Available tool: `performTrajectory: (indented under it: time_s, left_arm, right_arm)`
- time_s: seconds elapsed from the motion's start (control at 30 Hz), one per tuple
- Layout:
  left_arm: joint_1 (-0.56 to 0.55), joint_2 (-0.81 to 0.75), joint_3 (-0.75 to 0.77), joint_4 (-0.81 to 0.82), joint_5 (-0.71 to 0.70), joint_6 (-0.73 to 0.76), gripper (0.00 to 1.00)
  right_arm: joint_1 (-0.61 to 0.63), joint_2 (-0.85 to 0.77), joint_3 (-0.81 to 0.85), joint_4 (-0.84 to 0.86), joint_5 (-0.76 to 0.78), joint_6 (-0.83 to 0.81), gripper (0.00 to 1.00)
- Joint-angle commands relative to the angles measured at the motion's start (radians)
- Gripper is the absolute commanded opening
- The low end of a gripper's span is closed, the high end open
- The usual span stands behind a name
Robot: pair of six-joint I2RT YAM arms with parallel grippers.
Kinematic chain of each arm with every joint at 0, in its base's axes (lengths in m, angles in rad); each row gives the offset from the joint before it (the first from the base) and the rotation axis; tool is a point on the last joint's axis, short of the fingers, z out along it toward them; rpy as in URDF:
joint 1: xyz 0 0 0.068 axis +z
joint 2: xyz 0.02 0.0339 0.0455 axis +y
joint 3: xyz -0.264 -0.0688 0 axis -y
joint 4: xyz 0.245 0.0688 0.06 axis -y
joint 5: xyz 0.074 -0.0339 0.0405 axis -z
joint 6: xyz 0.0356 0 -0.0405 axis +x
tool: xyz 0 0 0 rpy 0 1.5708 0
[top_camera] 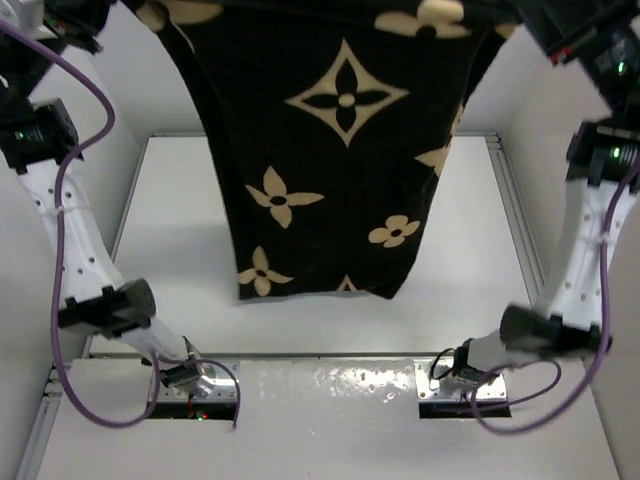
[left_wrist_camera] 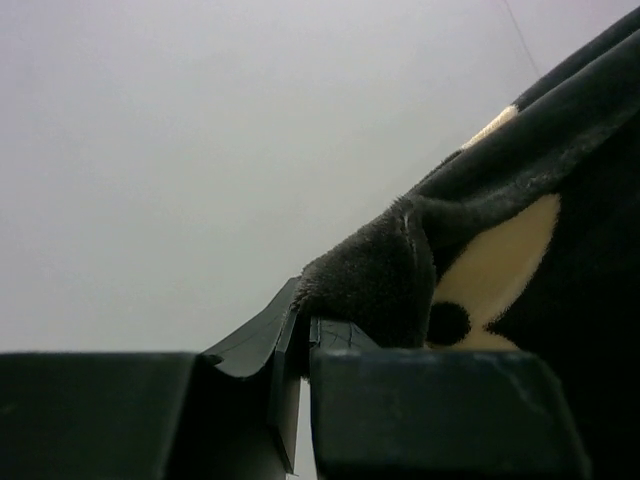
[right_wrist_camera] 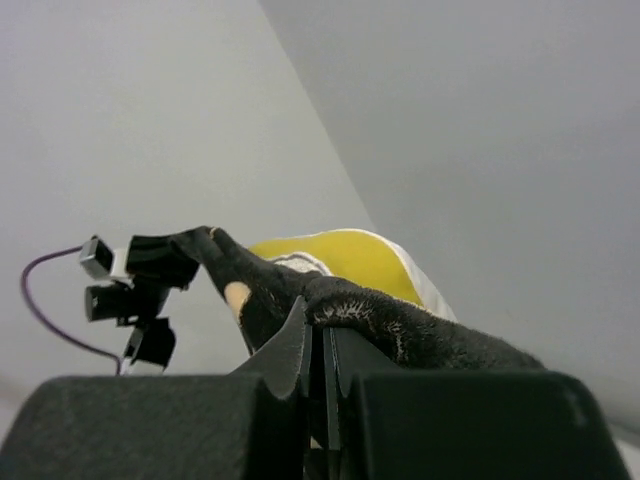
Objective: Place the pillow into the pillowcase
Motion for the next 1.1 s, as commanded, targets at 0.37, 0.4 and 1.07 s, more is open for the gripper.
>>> performTrajectory:
  time_s: [0.37,0.4,1.07]
  left_arm:
    - [-0.025,0.21,0.296,-0.244,-0.367,0.129,0.0]
    - [-0.013,0.135,0.222,-0.148,-0.391,0.128,0.0]
    - [-0.074,-0.122,-0.362,-0.483,-0.246,0.442,0.0]
  right_arm:
    - [0.053,0.185,0.295,-0.195,0.225,-0.109,0.0]
    - [0.037,0.202,0.361,-0.182,0.232,-0.085,0.0]
    - [0.133,-0.1,-0.448,-0.135,0.107,-0.261,0.0]
